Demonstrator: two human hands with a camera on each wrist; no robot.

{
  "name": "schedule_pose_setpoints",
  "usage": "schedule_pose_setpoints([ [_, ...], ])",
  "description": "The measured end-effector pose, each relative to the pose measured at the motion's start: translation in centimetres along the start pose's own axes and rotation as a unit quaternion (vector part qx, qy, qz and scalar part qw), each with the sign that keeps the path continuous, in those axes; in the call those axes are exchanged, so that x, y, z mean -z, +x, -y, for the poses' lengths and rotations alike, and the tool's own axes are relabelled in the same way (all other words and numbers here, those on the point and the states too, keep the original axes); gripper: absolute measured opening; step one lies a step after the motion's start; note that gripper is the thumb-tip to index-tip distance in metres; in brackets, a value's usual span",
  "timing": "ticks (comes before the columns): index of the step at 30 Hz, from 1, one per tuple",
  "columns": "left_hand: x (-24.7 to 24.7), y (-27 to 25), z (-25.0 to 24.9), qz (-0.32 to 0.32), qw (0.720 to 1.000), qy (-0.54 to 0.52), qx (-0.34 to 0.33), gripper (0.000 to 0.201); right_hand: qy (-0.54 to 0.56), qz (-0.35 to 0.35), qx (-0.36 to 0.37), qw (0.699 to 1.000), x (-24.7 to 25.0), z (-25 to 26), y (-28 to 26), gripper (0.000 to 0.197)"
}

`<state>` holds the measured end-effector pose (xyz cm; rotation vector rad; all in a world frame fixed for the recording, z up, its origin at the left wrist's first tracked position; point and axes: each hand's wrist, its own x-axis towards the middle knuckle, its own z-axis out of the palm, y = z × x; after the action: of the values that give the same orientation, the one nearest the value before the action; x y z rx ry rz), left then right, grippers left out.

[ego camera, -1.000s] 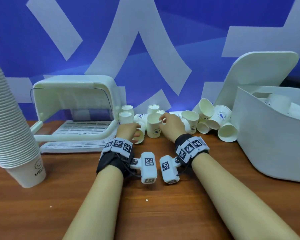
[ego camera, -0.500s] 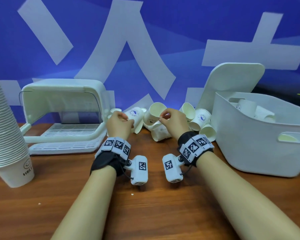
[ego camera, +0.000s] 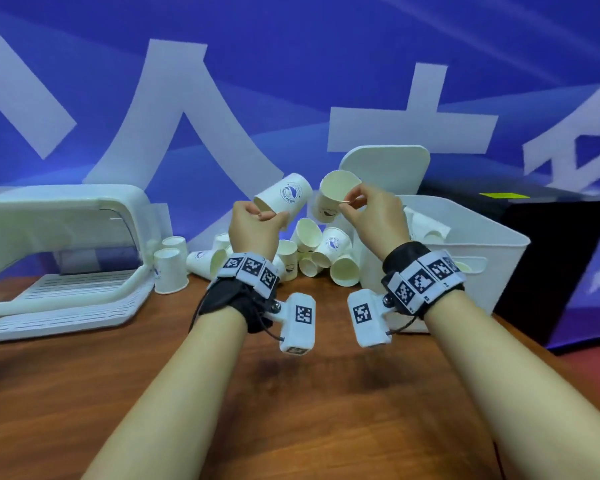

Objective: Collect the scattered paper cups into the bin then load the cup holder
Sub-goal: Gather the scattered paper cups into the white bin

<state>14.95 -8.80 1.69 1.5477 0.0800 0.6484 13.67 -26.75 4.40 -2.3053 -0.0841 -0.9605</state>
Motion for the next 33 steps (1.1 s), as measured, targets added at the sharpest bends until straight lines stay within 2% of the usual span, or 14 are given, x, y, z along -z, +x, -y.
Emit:
schedule_pose_setpoints([
  [6, -8.3, -2.9, -2.4, 0.107, 0.993, -0.012, -0.043, 0.043, -0.114, -0.059, -0.032, 0.991, 5.8, -5.5, 1.4, 0.017],
  [9, -11.5, -4.2, -3.3, 0.155, 0.986, 0.009, -0.067, 0.036, -0.186, -0.091, -0.054, 0.977, 8.2, -7.9, 2.0, 0.02],
  [14, -14.4, -4.7, -3.6, 0.215, 0.968, 0.08, -0.099, 0.024, -0.293, -0.096, -0.1, 0.946, 9.9, -10.7, 2.9, 0.018],
  [17, -15.0, -4.7, -3.9, 0.275, 0.937, 0.177, -0.125, 0.021, -0.341, -0.055, -0.148, 0.927, 9.9, -12.2, 3.3, 0.02],
  [19, -15.2, -4.8, -4.2, 0.321, 0.911, 0.232, -0.115, 0.022, -0.326, -0.004, -0.188, 0.926, 9.7, -12.9, 3.5, 0.023],
  [23, -15.6, -5.1, -4.4, 0.399, 0.876, 0.253, -0.103, 0.007, -0.296, 0.091, -0.232, 0.922, 9.3, -13.3, 3.5, 0.028],
  [25, -15.7, -5.2, -4.5, 0.422, 0.876, 0.214, -0.095, 0.009, -0.29, 0.096, -0.233, 0.923, 9.1, -12.8, 3.5, 0.031],
  [27, -15.4, -5.4, -4.7, 0.419, 0.887, 0.174, -0.084, 0.013, -0.265, 0.082, -0.221, 0.935, 9.0, -12.1, 3.6, 0.032],
  [30, -14.7, -5.5, -4.6, 0.393, 0.912, 0.098, -0.06, 0.027, -0.211, 0.054, -0.202, 0.955, 8.7, -10.6, 3.6, 0.03],
  [33, -13.5, -5.2, -4.2, 0.354, 0.932, 0.052, -0.056, 0.032, -0.164, 0.026, -0.159, 0.973, 8.3, -8.9, 3.5, 0.026],
])
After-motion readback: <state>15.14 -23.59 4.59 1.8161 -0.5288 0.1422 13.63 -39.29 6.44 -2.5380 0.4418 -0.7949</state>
